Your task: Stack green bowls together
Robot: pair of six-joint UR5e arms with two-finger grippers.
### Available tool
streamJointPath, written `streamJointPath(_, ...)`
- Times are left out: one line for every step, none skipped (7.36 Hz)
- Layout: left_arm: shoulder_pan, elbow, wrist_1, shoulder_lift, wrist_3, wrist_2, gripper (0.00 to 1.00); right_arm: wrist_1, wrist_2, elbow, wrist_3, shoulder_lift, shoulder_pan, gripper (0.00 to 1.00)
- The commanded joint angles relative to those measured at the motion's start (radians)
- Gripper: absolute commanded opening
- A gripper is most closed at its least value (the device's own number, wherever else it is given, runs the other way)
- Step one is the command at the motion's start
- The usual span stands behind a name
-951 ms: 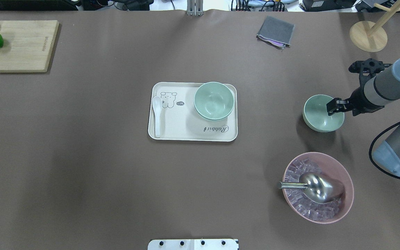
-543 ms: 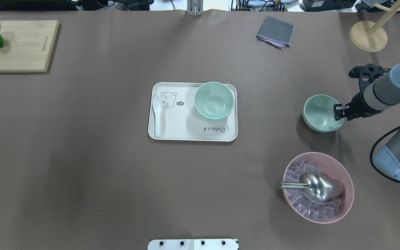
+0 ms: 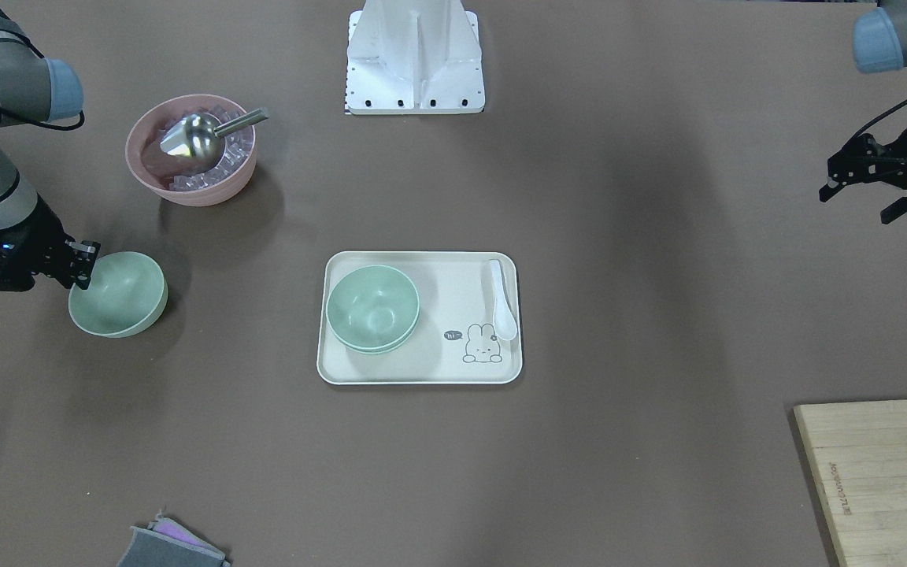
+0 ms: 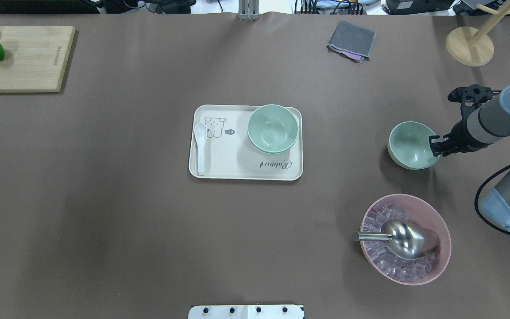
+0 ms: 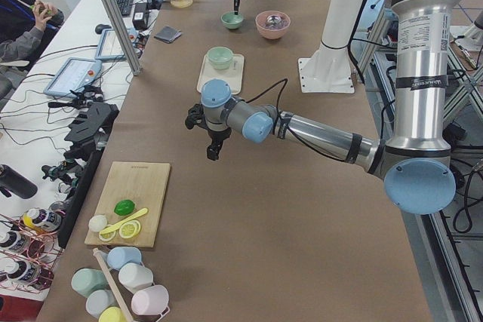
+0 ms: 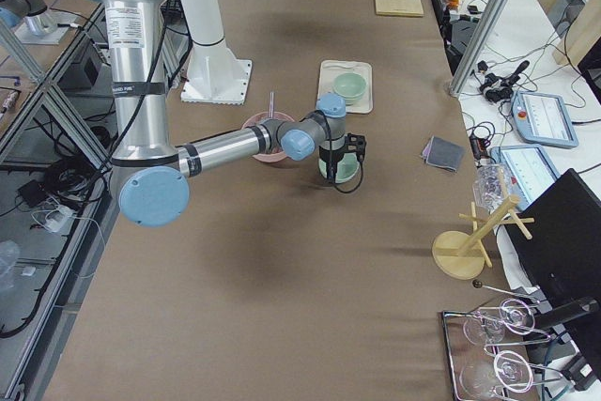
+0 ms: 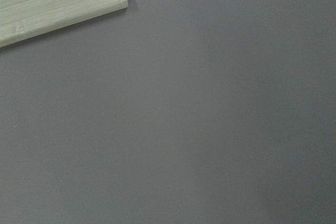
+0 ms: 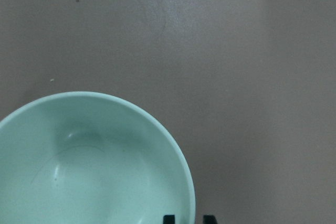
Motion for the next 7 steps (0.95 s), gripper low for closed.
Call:
streamJointPath(-0.001, 0.0, 0.0, 0.0, 0.0, 0.0, 0.98, 0.0, 0.013, 0.032, 0.001, 0.011, 0.001, 0.0)
streamJointPath(-0.001, 0.001, 0.0, 0.0, 0.0, 0.0, 0.98, -0.013, 0.041, 0.06, 0.004, 0.029, 0.019, 0.0)
streamJointPath(-0.001, 0.001, 0.0, 0.003, 0.0, 0.0, 0.98, -0.026, 0.091, 0.059, 0.005, 0.075, 0.057, 0.0)
streamJointPath(-0.014, 0.003, -0.002, 0.006, 0.001, 0.0, 0.98, -0.131, 0.126, 0.062, 0.017, 0.171, 0.077, 0.0)
streamJointPath(-0.049, 0.003, -0.003, 0.038, 0.024, 0.002, 0.98, -0.253, 0.127, 0.066, 0.074, 0.28, 0.077, 0.0)
streamJointPath(-0.1, 0.018, 0.012, 0.045, 0.129, 0.008, 0.98, -0.312, 0.128, 0.072, 0.114, 0.342, 0.076, 0.0)
streamJointPath(-0.173, 0.047, 0.062, 0.043, 0.272, 0.008, 0.99, -0.322, 0.128, 0.071, 0.178, 0.38, 0.071, 0.0)
